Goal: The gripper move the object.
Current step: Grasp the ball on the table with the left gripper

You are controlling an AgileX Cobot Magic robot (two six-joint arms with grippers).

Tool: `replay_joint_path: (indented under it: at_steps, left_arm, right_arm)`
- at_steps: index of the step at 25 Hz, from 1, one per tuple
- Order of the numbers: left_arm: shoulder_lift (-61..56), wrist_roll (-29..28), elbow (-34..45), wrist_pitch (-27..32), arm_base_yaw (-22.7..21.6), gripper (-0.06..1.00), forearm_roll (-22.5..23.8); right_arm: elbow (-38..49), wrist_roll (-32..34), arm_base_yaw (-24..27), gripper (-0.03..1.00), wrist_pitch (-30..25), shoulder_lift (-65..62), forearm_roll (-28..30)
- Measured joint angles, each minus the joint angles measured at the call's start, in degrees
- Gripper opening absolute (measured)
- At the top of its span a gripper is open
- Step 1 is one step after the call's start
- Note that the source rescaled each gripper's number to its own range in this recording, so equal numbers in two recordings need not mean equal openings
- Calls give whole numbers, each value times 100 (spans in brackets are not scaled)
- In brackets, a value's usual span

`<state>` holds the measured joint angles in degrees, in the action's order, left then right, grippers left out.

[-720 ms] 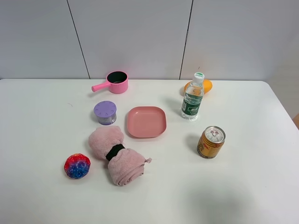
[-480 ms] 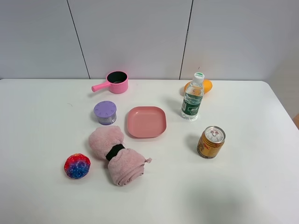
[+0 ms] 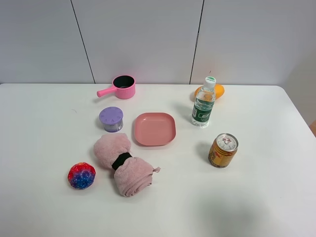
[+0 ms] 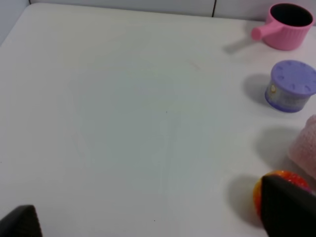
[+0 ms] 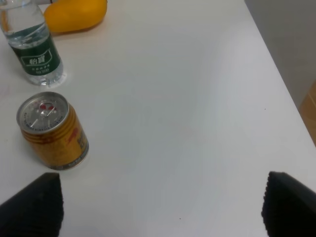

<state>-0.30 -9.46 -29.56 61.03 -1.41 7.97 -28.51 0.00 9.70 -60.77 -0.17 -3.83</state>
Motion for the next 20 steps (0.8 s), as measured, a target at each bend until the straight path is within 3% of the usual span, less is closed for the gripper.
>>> replay_joint_path:
  at_steps: [8, 20]
  left_arm:
    - [0, 0, 0, -46, 0, 100, 520]
    - [590, 241, -347, -122, 43, 100, 574]
  right_arm:
    - [0, 0, 0, 100, 0, 0, 0]
    - [0, 0, 0, 100, 0, 0, 0]
